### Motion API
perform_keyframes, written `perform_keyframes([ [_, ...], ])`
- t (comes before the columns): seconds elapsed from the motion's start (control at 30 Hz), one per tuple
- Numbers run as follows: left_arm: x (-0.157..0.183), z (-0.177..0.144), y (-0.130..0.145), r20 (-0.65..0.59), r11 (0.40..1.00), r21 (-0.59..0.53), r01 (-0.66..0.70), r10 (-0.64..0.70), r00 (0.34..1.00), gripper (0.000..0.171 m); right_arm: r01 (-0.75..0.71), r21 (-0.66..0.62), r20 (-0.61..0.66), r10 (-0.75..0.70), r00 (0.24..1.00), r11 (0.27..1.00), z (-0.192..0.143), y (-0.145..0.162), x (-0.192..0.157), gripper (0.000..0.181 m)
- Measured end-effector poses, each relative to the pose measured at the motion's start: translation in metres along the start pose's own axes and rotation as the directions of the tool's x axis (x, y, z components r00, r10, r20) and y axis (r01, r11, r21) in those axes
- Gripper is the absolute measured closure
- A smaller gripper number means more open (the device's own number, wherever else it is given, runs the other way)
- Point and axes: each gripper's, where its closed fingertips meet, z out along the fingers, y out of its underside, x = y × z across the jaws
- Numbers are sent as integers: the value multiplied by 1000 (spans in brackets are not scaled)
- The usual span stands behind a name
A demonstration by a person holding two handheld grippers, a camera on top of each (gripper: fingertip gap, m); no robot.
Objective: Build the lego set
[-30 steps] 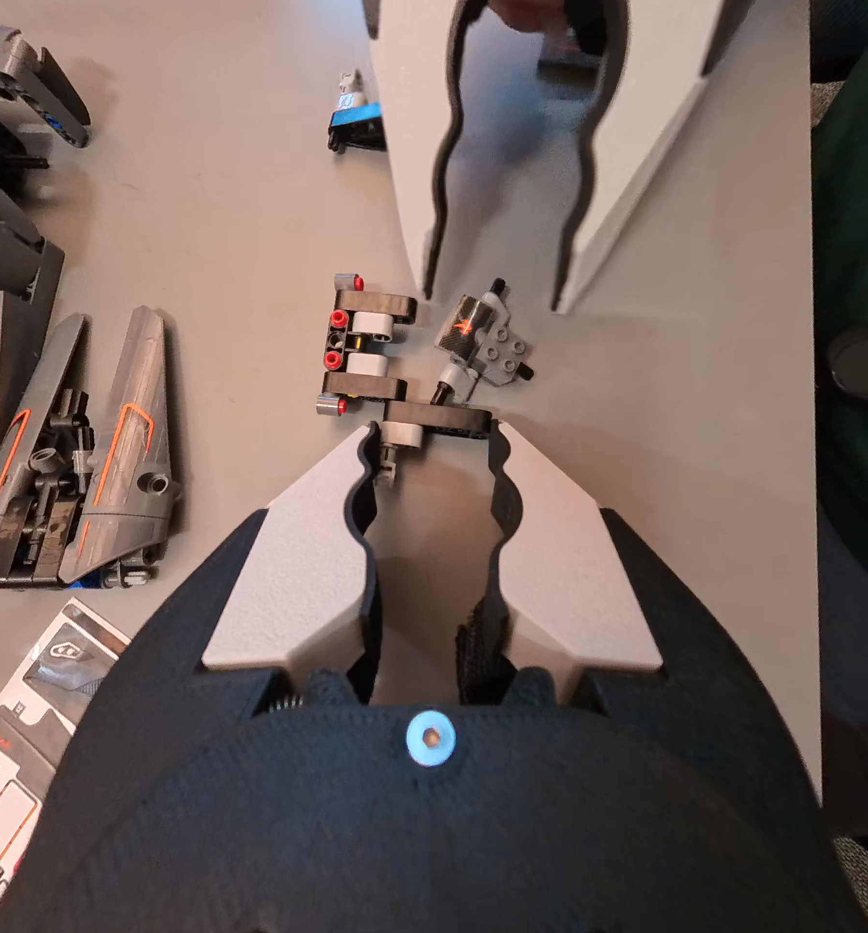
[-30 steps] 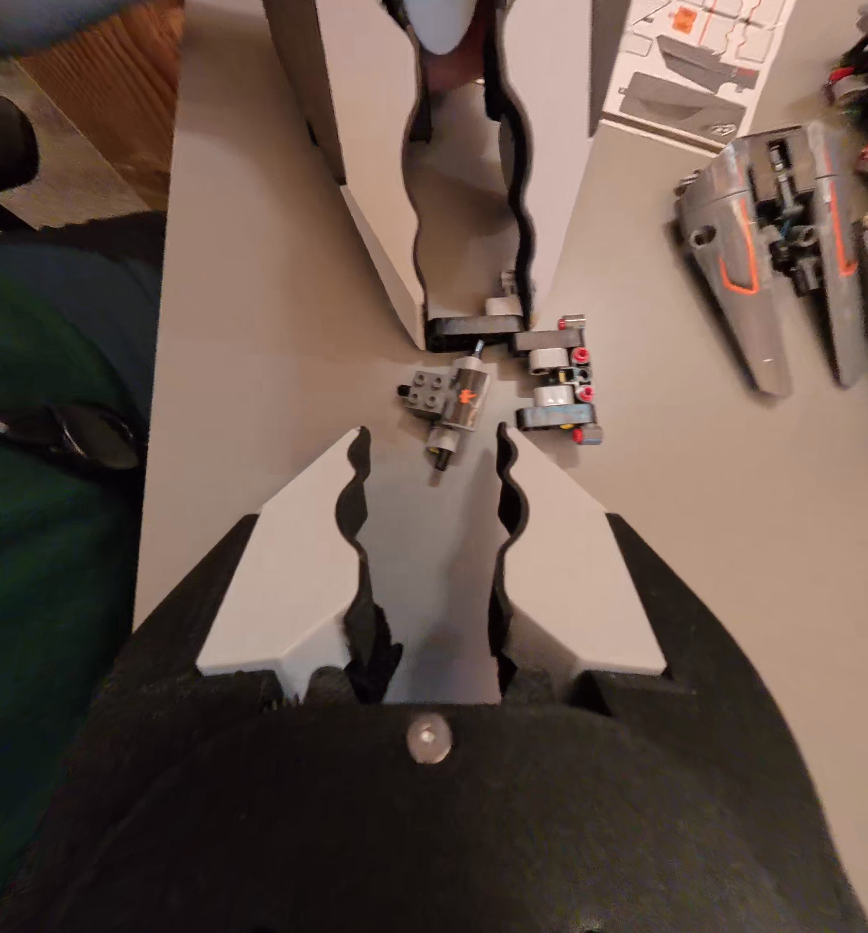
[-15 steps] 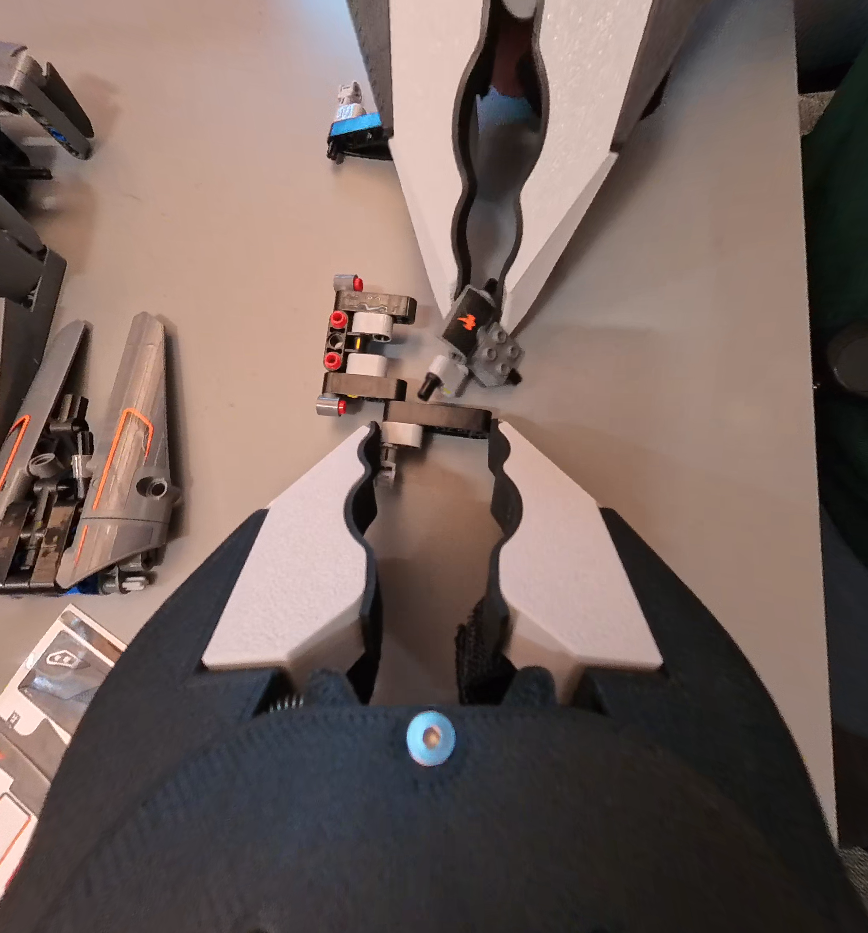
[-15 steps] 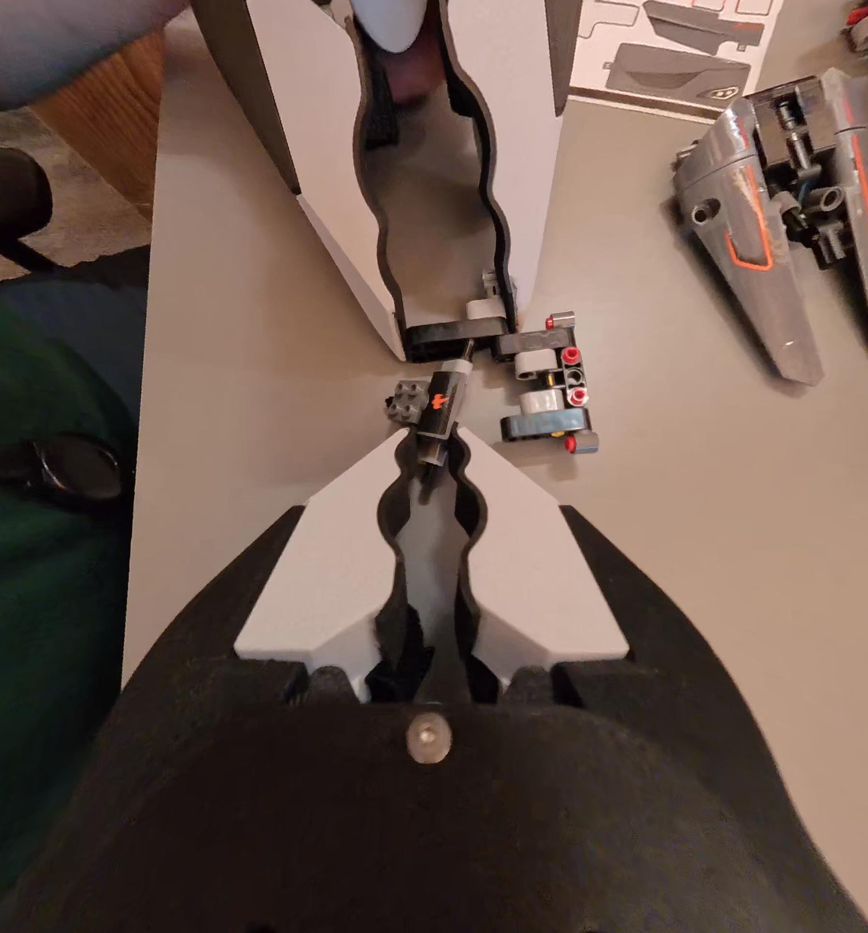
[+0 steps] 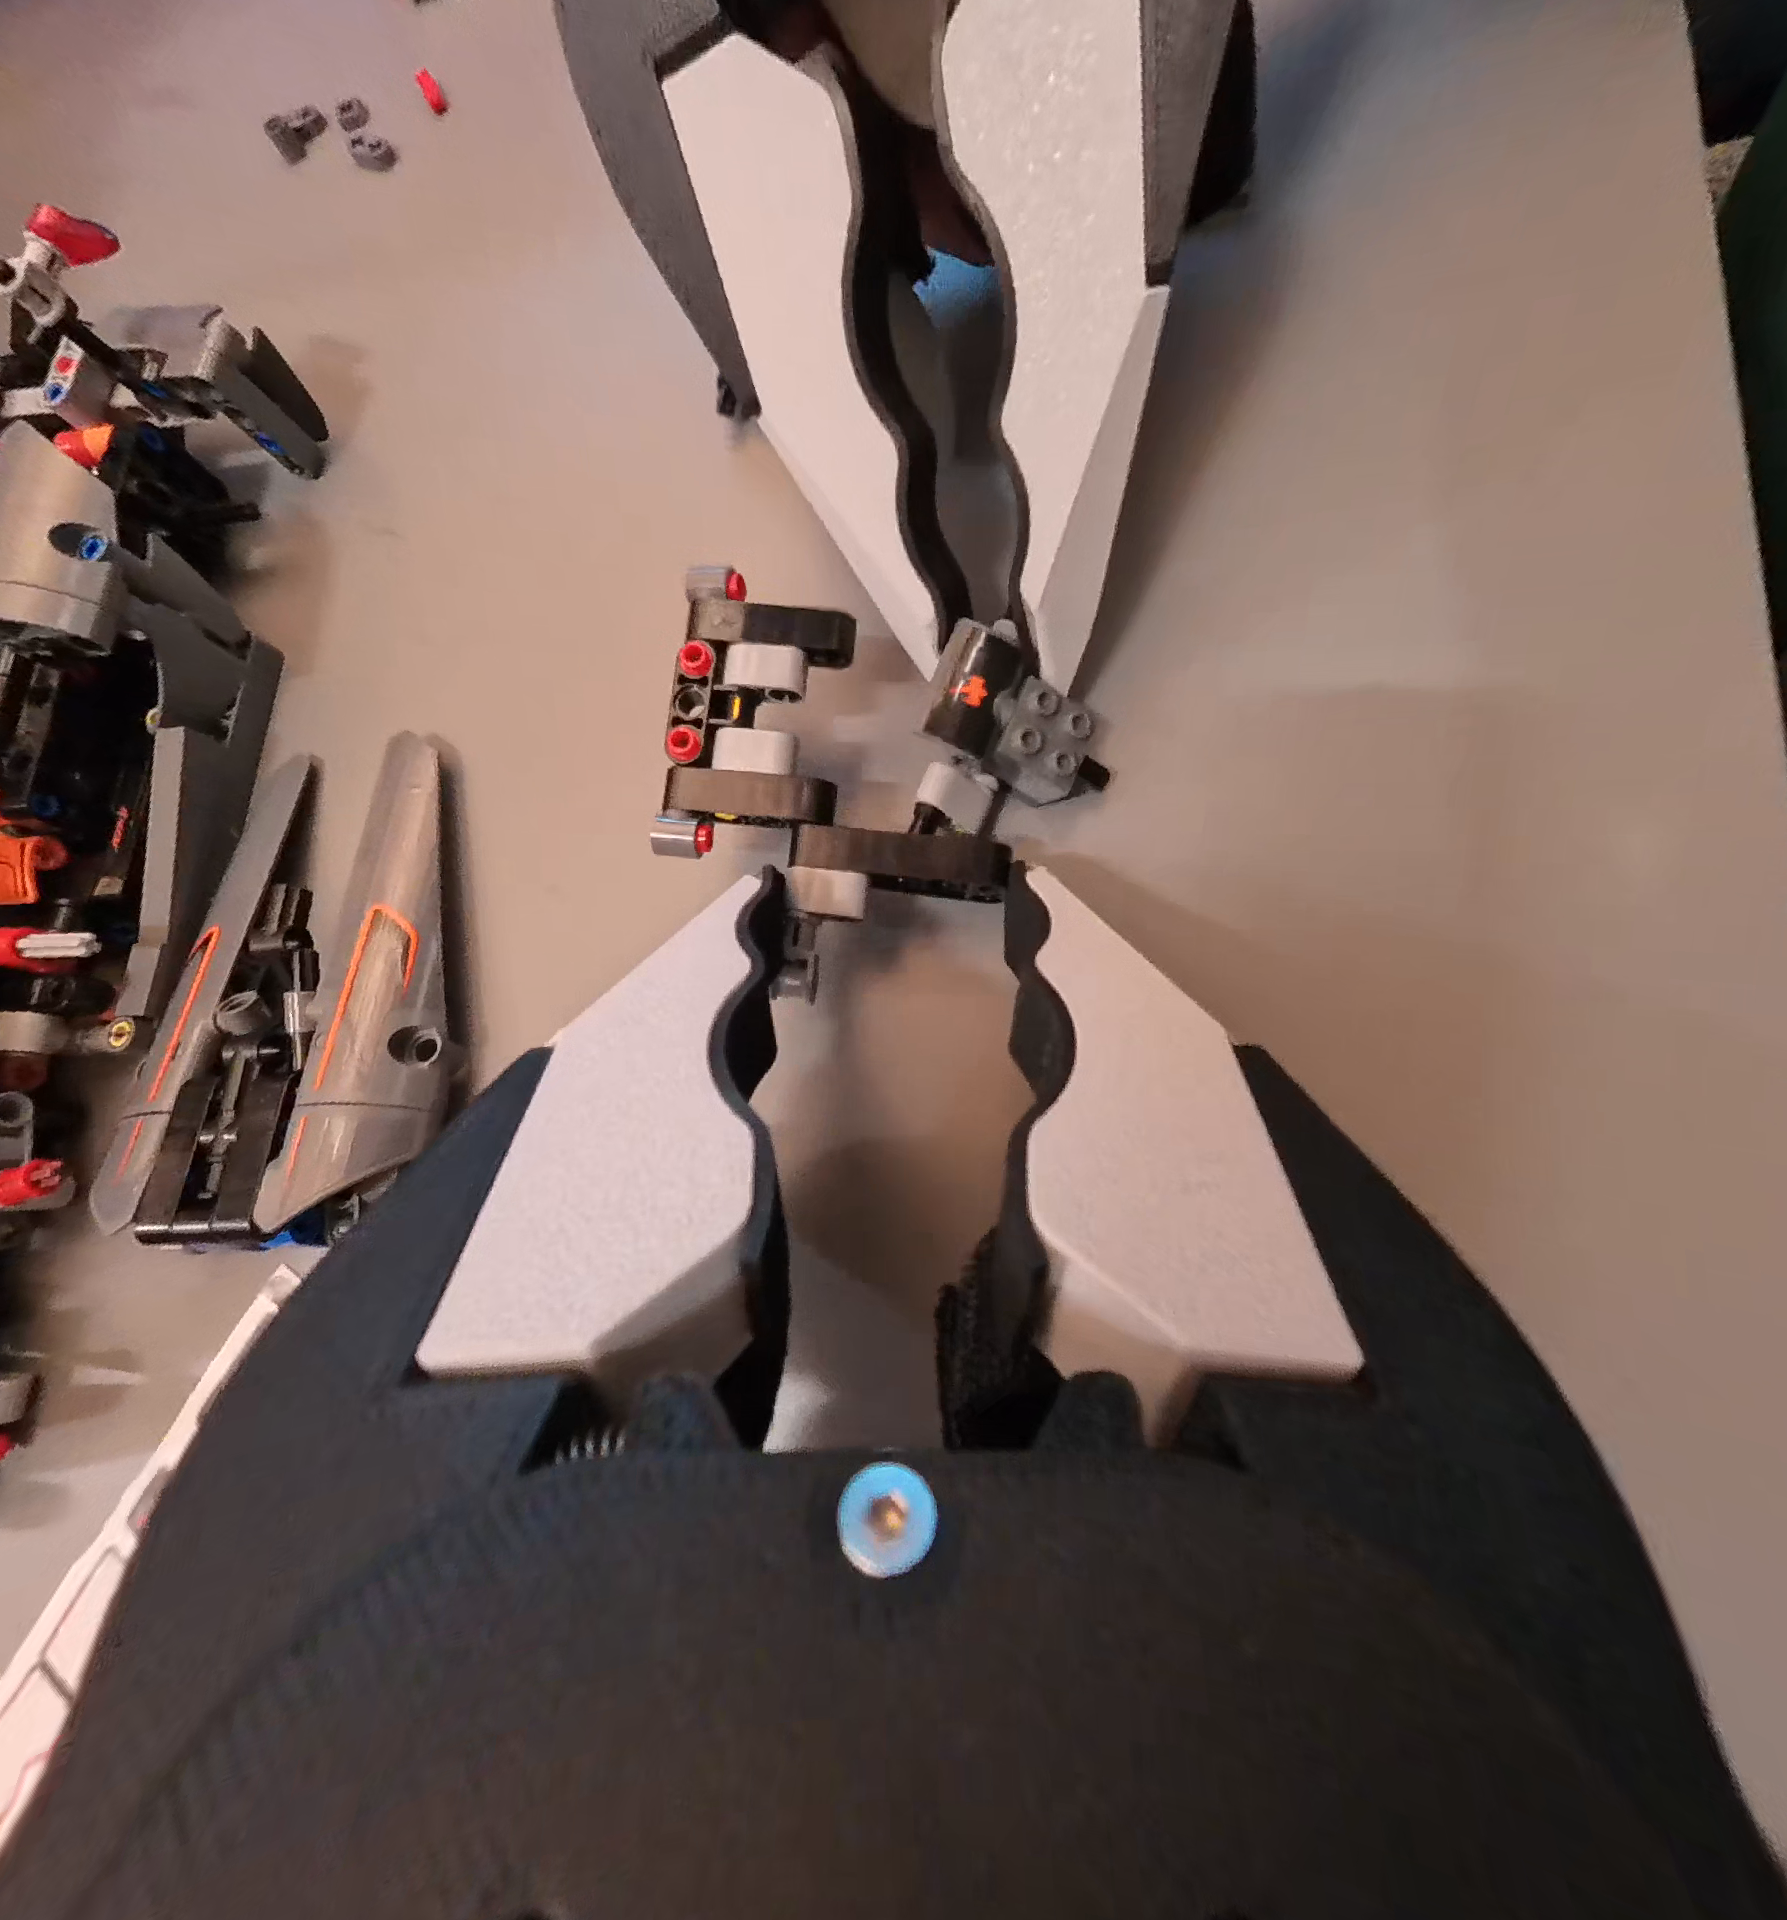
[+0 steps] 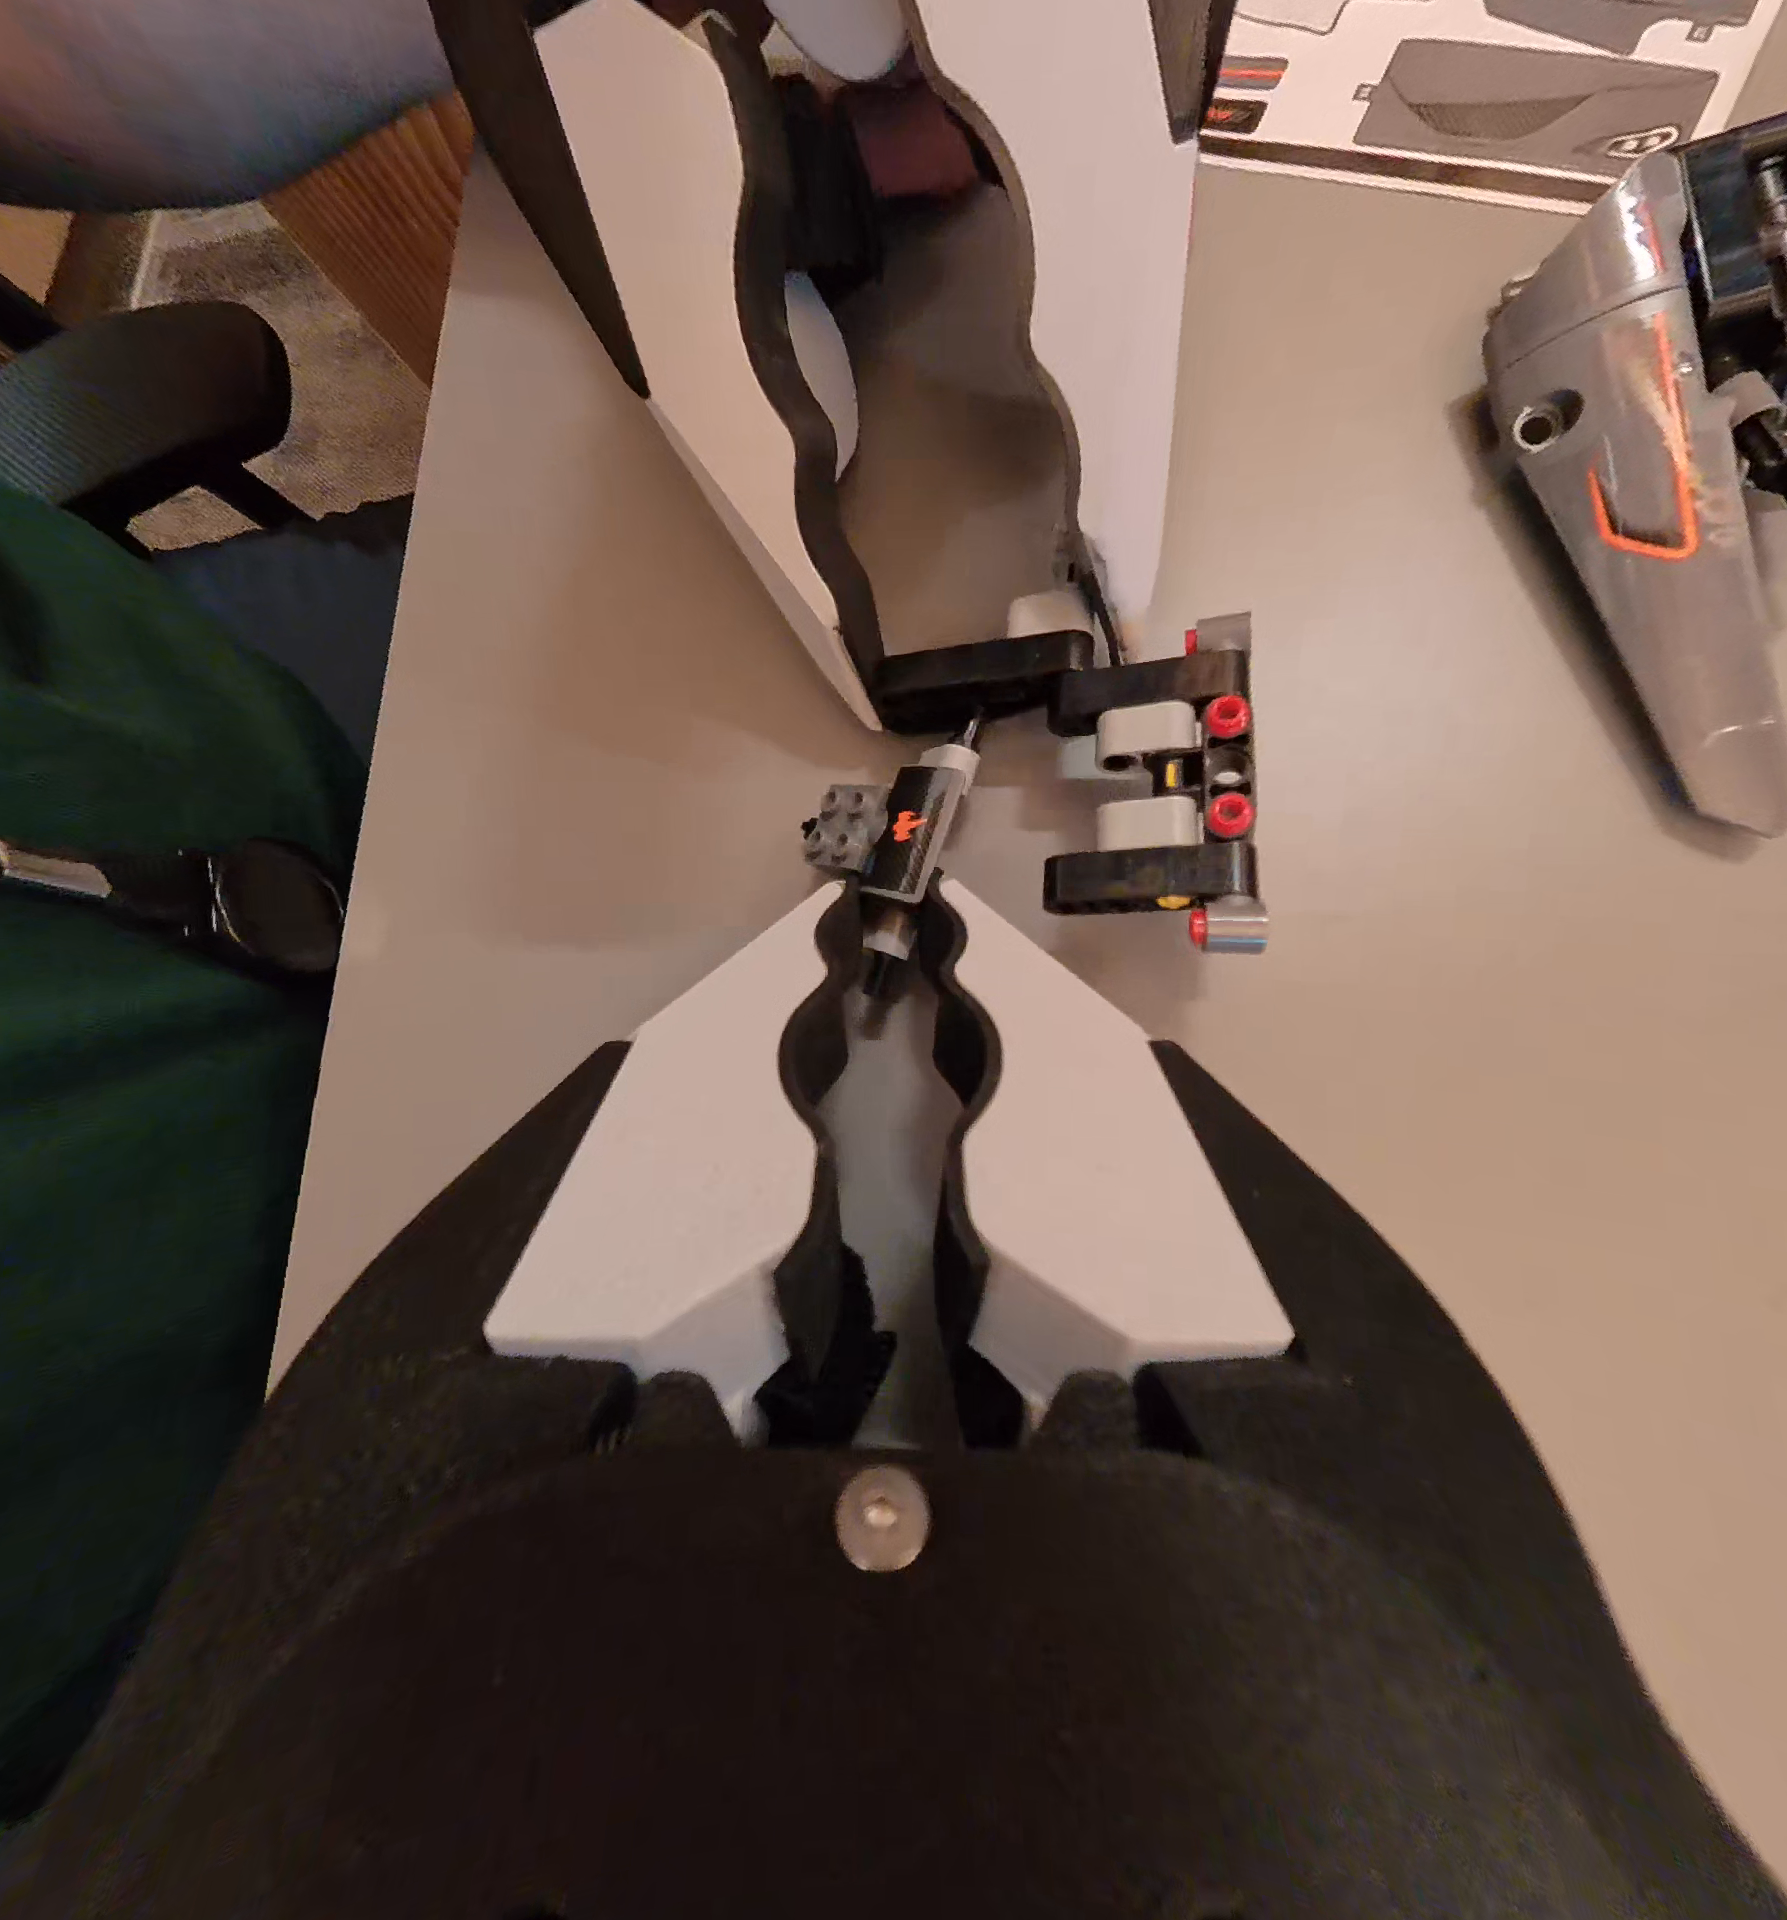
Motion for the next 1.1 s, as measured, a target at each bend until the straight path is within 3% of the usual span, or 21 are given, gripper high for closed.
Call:
perform_keyframes([
  [0.67,-1,3,1,-6,993,-91,-78,78,997,131,42,6,-11,-42,999,999,-3,1,3,174],
  [1.1,0,5,-1,-16,995,-79,-65,64,998,131,55,14,-26,-54,998,998,-5,3,3,174],
])
